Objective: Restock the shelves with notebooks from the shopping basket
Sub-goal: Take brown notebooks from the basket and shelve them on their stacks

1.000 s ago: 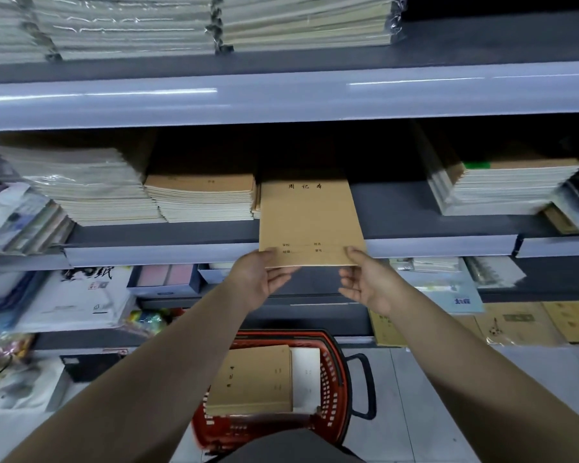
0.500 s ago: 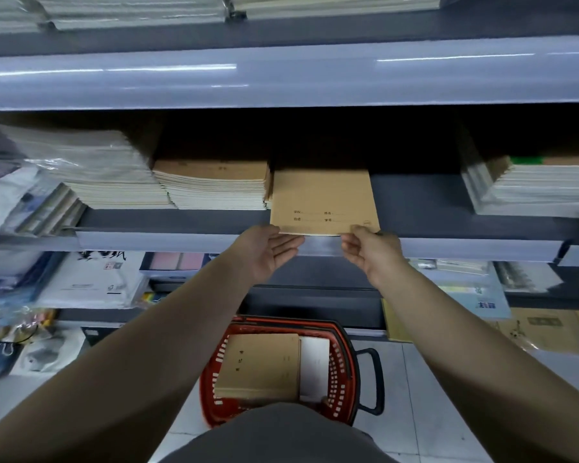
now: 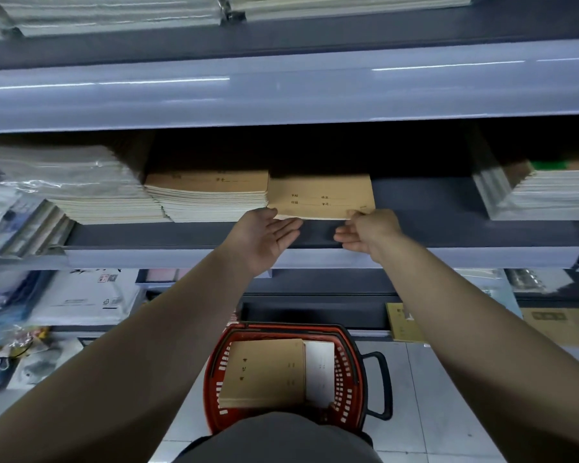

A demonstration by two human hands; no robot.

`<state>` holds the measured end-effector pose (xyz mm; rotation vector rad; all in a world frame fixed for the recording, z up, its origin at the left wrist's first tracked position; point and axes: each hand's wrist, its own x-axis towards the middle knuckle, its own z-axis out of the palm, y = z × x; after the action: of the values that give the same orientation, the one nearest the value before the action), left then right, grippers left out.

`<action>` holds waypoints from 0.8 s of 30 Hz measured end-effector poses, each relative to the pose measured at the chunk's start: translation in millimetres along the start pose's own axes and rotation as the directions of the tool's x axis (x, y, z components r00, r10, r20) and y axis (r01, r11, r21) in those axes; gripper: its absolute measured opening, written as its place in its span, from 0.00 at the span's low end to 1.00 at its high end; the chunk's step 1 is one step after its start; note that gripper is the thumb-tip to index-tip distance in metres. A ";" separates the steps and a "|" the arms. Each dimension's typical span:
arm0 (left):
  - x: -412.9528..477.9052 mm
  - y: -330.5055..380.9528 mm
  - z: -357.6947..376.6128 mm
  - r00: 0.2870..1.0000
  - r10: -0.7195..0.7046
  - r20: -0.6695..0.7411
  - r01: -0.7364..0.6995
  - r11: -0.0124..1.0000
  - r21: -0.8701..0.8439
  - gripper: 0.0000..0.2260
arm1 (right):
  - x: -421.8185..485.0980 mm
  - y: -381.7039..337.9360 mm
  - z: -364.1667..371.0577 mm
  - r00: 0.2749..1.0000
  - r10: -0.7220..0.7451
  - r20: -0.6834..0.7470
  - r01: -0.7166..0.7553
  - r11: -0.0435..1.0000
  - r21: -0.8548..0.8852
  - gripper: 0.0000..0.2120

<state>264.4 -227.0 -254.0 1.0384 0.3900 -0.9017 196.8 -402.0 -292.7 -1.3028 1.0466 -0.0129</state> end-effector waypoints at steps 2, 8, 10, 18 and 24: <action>1.6 0.7 0.6 1.000 0.009 0.012 -0.009 0.999 -0.036 0.16 | 2.8 -1.9 -0.1 0.999 0.032 -0.002 -0.032 0.999 0.012 0.10; 9.8 11.9 -1.1 0.999 -0.006 0.039 0.009 0.998 -0.060 0.20 | 7.3 -7.6 -0.4 0.997 0.075 0.015 -0.075 0.997 -0.011 0.15; 9.4 13.3 -0.5 0.999 -0.014 0.052 0.016 0.999 -0.039 0.20 | 7.2 -6.8 0.1 0.997 0.071 0.020 -0.071 0.997 -0.005 0.16; -3.9 1.6 -6.5 0.999 0.043 0.029 -0.042 0.998 -0.051 0.21 | 9.7 -2.9 1.1 0.999 0.035 0.013 -0.035 0.999 -0.006 0.16; -24.2 -6.5 -22.3 0.996 0.061 0.062 -0.058 0.998 -0.034 0.22 | 5.5 2.0 7.8 0.998 -0.009 -0.058 0.009 1.000 -0.012 0.12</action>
<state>247.6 -198.0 -252.3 0.9844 0.3180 -0.8701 203.8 -398.3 -298.4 -1.3247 1.0920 -0.0518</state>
